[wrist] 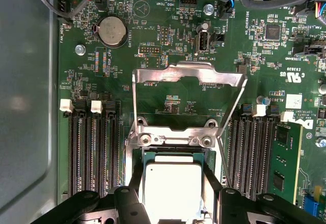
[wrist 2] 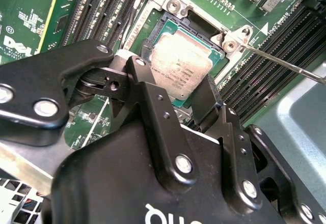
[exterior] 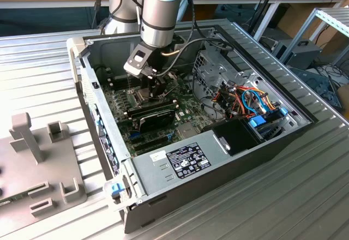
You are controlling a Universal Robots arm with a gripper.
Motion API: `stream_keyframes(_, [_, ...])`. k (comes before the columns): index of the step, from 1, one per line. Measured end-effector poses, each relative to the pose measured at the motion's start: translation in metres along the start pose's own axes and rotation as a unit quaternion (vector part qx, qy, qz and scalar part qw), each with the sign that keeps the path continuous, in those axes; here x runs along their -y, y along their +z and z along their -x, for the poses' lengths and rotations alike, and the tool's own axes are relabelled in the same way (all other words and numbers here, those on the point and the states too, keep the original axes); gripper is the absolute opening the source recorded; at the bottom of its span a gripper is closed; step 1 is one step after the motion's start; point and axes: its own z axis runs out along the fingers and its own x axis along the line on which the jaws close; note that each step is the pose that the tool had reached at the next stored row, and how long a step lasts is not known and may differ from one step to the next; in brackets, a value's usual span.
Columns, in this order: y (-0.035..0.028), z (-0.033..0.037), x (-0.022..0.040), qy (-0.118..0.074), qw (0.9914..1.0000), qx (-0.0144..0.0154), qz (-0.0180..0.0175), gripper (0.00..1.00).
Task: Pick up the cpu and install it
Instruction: 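Place the cpu into insertion slot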
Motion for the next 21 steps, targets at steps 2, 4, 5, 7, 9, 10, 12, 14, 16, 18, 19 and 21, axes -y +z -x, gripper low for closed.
stream_keyframes(2, [0.0, 0.0003, 0.0, 0.0, 1.0, -0.0004, 0.0, 0.55])
stream_keyframes(4, [-0.0003, 0.0004, 0.0, 0.0, 1.0, -0.0014, 0.0001, 0.55])
stream_keyframes(5, [-0.0006, 0.0004, 0.0001, 0.0, 1.0, -0.0018, 0.0001, 0.55])
stream_keyframes(7, [-0.001, 0.0002, 0.0, 0.0, 0.99999, -0.0032, 0.0003, 0.55])
stream_keyframes(9, [-0.002, 0.0004, 0.0, 0.0, 0.99999, -0.0036, 0.0002, 0.55])
stream_keyframes(10, [-0.0021, 0.0009, 0.0, 0.0, 0.99999, -0.0034, 0.0001, 0.55])
stream_keyframes(12, [-0.0021, 0.0015, 0.0001, 0.0, 0.99999, -0.0035, 0.0001, 0.55])
stream_keyframes(14, [-0.002, 0.0017, 0.0001, 0.0, 0.99999, -0.0035, 0.0002, 0.55])
stream_keyframes(16, [-0.0018, 0.0018, 0.0002, 0.0, 0.99999, -0.0034, 0.0001, 0.55])
stream_keyframes(18, [-0.001, 0.0017, 0.0001, 0.0, 0.99999, -0.0034, 0.0, 0.55])
stream_keyframes(19, [-0.0007, 0.0017, 0.0001, 0.0, 0.99999, -0.0034, 0.0, 0.55])
stream_keyframes(21, [-0.0002, 0.0017, 0.0001, 0.001, 0.99999, -0.0033, 0.0, 0.55])
